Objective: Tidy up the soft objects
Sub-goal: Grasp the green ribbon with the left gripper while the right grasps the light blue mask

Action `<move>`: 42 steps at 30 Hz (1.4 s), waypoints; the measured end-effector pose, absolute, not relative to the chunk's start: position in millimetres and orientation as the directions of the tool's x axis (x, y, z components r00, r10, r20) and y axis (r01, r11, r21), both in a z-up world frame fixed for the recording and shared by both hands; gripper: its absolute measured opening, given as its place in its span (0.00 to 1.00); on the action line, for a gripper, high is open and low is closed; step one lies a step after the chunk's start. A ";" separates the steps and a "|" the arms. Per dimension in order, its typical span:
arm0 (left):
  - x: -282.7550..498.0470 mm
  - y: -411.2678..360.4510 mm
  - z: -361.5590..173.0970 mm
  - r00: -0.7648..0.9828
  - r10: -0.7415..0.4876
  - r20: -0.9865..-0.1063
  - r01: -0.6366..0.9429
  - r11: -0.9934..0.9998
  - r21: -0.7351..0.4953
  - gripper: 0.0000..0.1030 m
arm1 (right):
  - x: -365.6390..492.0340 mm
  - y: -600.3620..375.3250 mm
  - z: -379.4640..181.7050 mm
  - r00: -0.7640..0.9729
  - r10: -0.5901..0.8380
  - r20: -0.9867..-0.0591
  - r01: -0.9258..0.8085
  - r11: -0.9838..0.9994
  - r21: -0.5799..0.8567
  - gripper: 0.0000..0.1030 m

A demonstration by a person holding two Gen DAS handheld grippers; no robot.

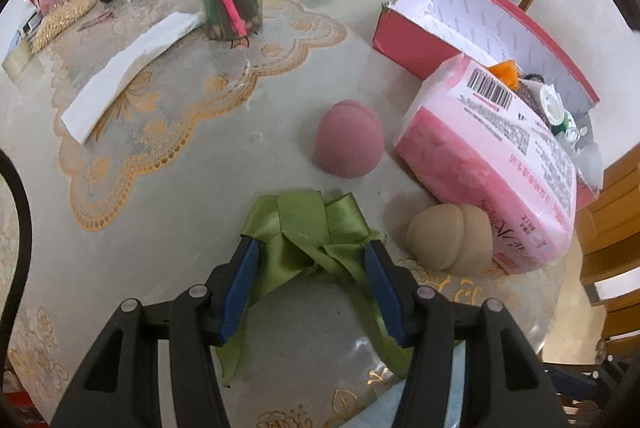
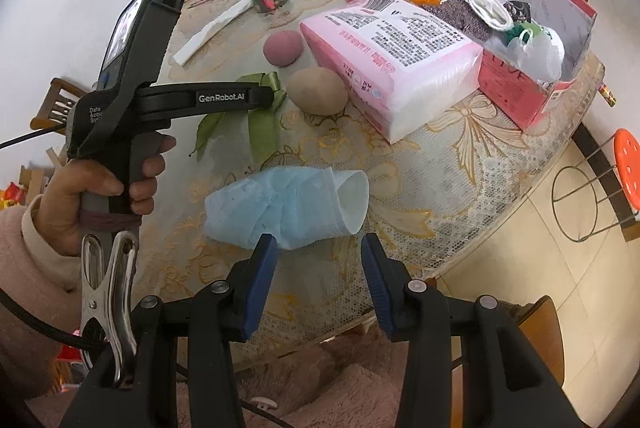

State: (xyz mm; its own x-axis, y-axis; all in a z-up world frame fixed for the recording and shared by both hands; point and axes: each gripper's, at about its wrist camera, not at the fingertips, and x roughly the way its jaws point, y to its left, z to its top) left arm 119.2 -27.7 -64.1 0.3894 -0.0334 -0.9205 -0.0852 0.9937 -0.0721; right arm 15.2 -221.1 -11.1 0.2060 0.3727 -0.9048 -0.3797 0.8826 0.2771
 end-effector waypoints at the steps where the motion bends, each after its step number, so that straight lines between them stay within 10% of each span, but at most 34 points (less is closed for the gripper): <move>1: 119.2 -29.3 -64.5 0.394 -0.028 -0.919 -0.082 0.994 -0.066 0.57 | 15.2 -220.2 -11.5 0.204 0.373 -0.905 -0.382 0.882 0.277 0.44; 5: 118.8 -34.2 -65.3 0.413 -0.002 -0.911 -0.076 0.996 -0.037 0.56 | 15.9 -214.4 -14.5 0.194 0.370 -0.908 -0.395 0.877 0.273 0.44; 13: 113.6 -36.5 -63.3 0.437 -0.038 -0.899 -0.058 0.996 -0.071 0.18 | 20.5 -210.7 -22.0 0.180 0.365 -0.914 -0.405 0.874 0.269 0.44; 22: 96.0 -23.2 -52.4 0.443 -0.100 -0.891 -0.089 0.984 -0.155 0.10 | 28.7 -202.3 -25.9 0.180 0.369 -0.912 -0.423 0.866 0.267 0.44; 29: 89.7 -16.6 -49.7 0.437 -0.128 -0.890 -0.102 0.976 -0.190 0.12 | 33.4 -191.5 -25.4 0.184 0.380 -0.906 -0.437 0.858 0.271 0.44; 34: 92.1 -16.0 -58.1 0.408 -0.149 -0.901 -0.138 0.965 -0.222 0.38 | 32.3 -187.4 -26.6 0.186 0.377 -0.907 -0.451 0.853 0.262 0.45; 42: 94.7 -23.5 -59.0 0.420 -0.151 -0.895 -0.139 0.964 -0.228 0.47 | 35.0 -185.7 -35.0 0.186 0.371 -0.910 -0.442 0.858 0.260 0.45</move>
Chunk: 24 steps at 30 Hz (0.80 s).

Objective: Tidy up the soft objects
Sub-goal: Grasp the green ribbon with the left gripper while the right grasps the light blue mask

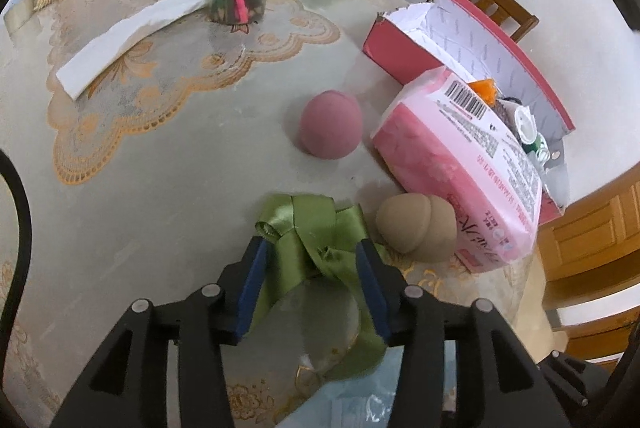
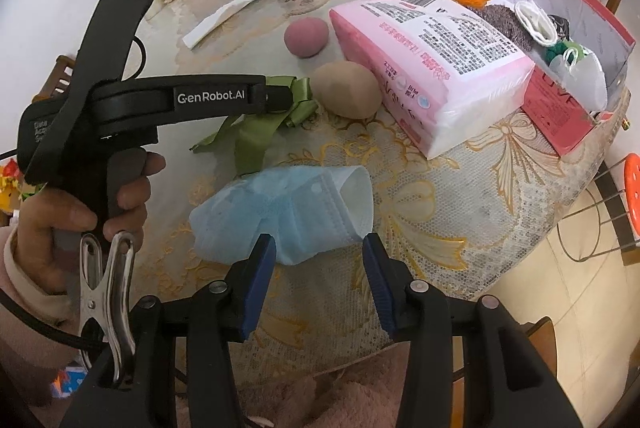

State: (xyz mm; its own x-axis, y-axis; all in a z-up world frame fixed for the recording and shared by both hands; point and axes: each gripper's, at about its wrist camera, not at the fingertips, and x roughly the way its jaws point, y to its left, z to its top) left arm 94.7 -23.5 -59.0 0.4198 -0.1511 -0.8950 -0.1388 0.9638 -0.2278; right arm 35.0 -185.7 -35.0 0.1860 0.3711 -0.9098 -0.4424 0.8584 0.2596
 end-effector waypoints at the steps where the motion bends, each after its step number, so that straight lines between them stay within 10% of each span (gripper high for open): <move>1: 94.7 -25.6 -59.1 0.423 -0.141 -0.895 -0.133 0.968 -0.215 0.47 | 36.0 -185.1 -36.4 0.185 0.370 -0.910 -0.440 0.860 0.260 0.45; 6: 93.6 -35.3 -60.3 0.439 -0.096 -0.893 -0.102 0.982 -0.156 0.47 | 38.3 -181.0 -41.7 0.175 0.370 -0.912 -0.439 0.859 0.265 0.45; 12: 91.3 -31.9 -61.9 0.437 -0.122 -0.891 -0.105 0.977 -0.186 0.12 | 41.4 -175.6 -49.6 0.153 0.368 -0.917 -0.439 0.857 0.270 0.45; 20: 78.5 -20.1 -54.8 0.450 -0.151 -0.880 -0.130 0.964 -0.231 0.09 | 46.4 -170.6 -55.4 0.132 0.387 -0.912 -0.435 0.850 0.298 0.44; 24: 69.6 -10.5 -46.9 0.464 -0.142 -0.874 -0.148 0.961 -0.235 0.09 | 44.3 -169.2 -54.5 0.127 0.408 -0.904 -0.449 0.837 0.314 0.25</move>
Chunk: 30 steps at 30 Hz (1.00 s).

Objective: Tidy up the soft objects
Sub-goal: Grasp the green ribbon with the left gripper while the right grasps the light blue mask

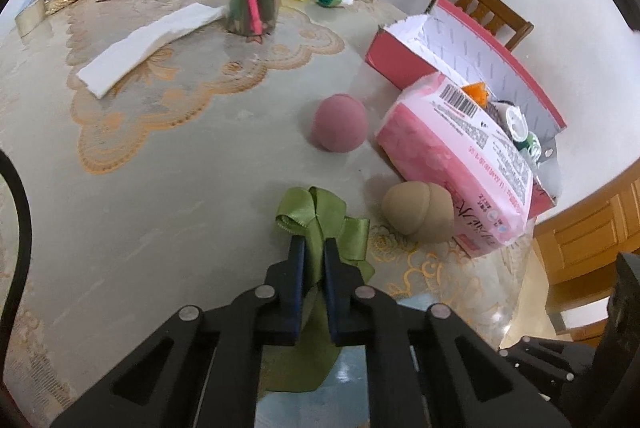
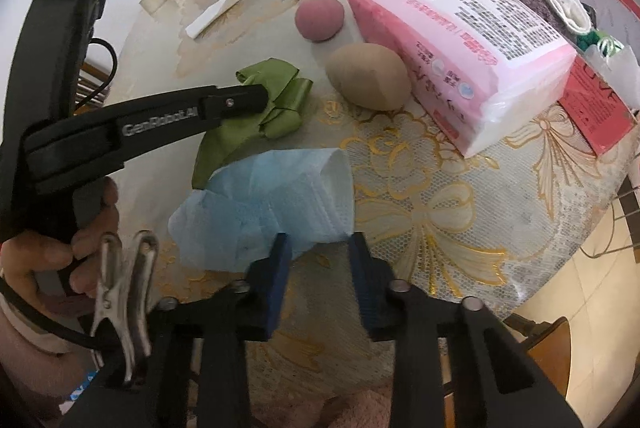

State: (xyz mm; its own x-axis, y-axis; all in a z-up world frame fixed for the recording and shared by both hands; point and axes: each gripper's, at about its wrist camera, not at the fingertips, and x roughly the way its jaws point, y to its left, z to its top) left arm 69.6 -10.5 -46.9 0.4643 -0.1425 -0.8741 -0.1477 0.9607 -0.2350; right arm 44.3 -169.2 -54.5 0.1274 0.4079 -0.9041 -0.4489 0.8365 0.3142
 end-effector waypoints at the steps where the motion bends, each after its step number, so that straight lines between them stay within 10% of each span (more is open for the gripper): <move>1: 67.5 -7.9 -45.2 0.468 -0.141 -0.873 -0.154 0.959 -0.237 0.09 | 44.2 -167.7 -54.9 0.123 0.413 -0.902 -0.453 0.832 0.320 0.19; 6: 57.5 5.8 -36.8 0.482 -0.128 -0.867 -0.187 0.952 -0.244 0.09 | 40.7 -160.6 -51.9 0.126 0.434 -0.892 -0.485 0.812 0.326 0.02; 14: 38.8 25.4 -23.5 0.511 -0.088 -0.855 -0.242 0.940 -0.242 0.09 | 35.5 -155.9 -37.9 0.100 0.479 -0.872 -0.532 0.766 0.360 0.02; 18: 31.3 32.7 -23.3 0.514 -0.070 -0.855 -0.270 0.933 -0.239 0.09 | 39.5 -149.7 -40.9 0.043 0.490 -0.871 -0.501 0.765 0.406 0.40; 30: -0.3 46.2 -42.0 0.472 -0.048 -0.880 -0.353 0.905 -0.239 0.09 | 51.4 -112.1 -54.8 0.060 0.456 -0.888 -0.487 0.790 0.373 0.53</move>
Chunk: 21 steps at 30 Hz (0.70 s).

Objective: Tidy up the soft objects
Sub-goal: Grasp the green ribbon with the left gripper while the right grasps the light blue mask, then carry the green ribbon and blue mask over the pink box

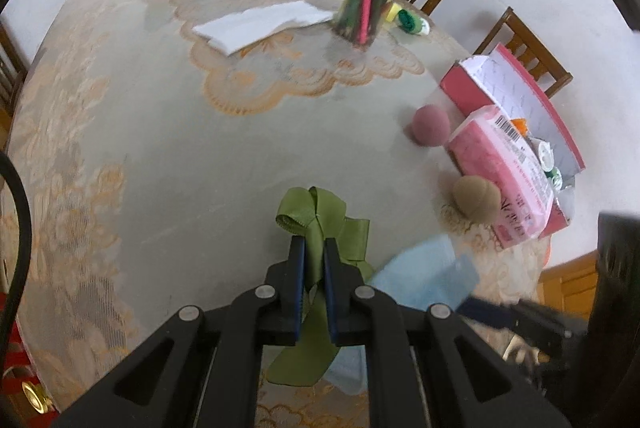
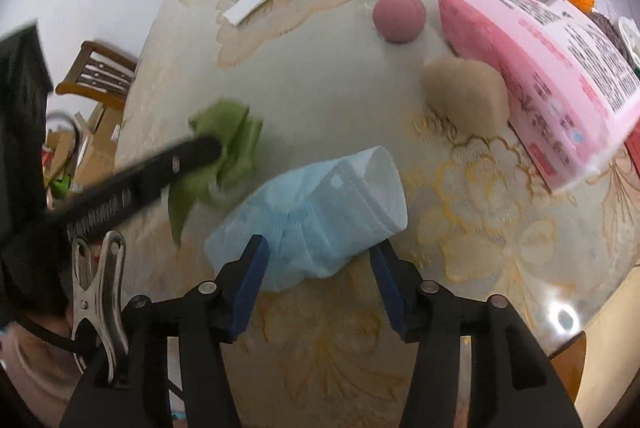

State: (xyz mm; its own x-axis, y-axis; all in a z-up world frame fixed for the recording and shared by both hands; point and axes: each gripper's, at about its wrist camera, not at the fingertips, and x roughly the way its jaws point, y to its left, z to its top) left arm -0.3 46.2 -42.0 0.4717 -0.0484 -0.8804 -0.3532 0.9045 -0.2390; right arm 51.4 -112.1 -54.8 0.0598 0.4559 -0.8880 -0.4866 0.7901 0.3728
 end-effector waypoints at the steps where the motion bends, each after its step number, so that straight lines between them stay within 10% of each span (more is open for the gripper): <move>1: -2.3 46.1 -43.9 0.467 -0.049 -0.883 -0.356 0.904 -0.238 0.09 | 52.9 -110.1 -55.7 0.065 0.454 -0.888 -0.485 0.793 0.370 0.53; 3: -4.9 45.7 -45.4 0.464 -0.050 -0.885 -0.358 0.903 -0.238 0.09 | 54.0 -106.6 -57.3 0.068 0.454 -0.889 -0.483 0.794 0.369 0.52; 9: -6.4 44.7 -40.5 0.474 -0.051 -0.879 -0.353 0.903 -0.243 0.09 | 53.4 -107.5 -46.6 0.102 0.463 -0.880 -0.521 0.779 0.349 0.09; 21: -1.8 38.4 -14.6 0.513 -0.056 -0.856 -0.325 0.911 -0.254 0.09 | 44.9 -121.2 -8.4 0.166 0.518 -0.839 -0.575 0.742 0.344 0.06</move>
State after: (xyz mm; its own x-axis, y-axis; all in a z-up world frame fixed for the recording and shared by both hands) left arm -1.8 38.4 -14.6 0.5134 -0.0560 -0.8563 -0.3246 0.9110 -0.2543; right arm 44.9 -121.2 -8.4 0.1664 0.5180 -0.8390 -0.5754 0.7420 0.3440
